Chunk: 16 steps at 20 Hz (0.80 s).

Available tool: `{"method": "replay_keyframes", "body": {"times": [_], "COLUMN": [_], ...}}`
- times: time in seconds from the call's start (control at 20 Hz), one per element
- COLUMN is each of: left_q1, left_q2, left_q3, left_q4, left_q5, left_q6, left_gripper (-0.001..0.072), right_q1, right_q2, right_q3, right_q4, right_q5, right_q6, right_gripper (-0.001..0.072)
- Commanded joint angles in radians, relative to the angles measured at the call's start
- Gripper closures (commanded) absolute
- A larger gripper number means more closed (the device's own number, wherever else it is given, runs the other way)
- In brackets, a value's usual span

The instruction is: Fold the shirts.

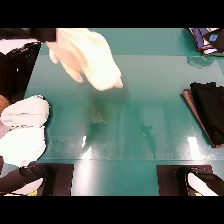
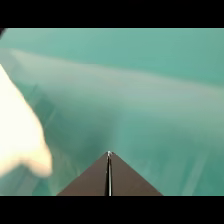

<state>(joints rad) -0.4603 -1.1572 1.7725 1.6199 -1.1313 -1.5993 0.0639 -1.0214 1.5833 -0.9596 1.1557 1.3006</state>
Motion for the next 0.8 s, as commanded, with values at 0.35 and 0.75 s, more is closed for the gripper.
{"method": "replay_keyframes", "body": {"times": [0.35, 0.75], "left_q1": [-0.394, 0.005], "left_q2": [-0.292, -0.248], "left_q3": [-0.196, -0.238], "left_q4": [-0.209, -0.128], "left_q5": [-0.056, -0.166], "left_q6": [-0.016, -0.024], "left_gripper": [0.0158, 0.0158], "right_q1": [0.001, 0.001], "right_q2": [0.001, 0.0], "right_q3": [0.081, 0.081], "right_q4": [-0.005, -0.01], "right_q5": [0.136, 0.156], "right_q6": [0.0, 0.0], "right_gripper": [0.0696, 0.0696]}}
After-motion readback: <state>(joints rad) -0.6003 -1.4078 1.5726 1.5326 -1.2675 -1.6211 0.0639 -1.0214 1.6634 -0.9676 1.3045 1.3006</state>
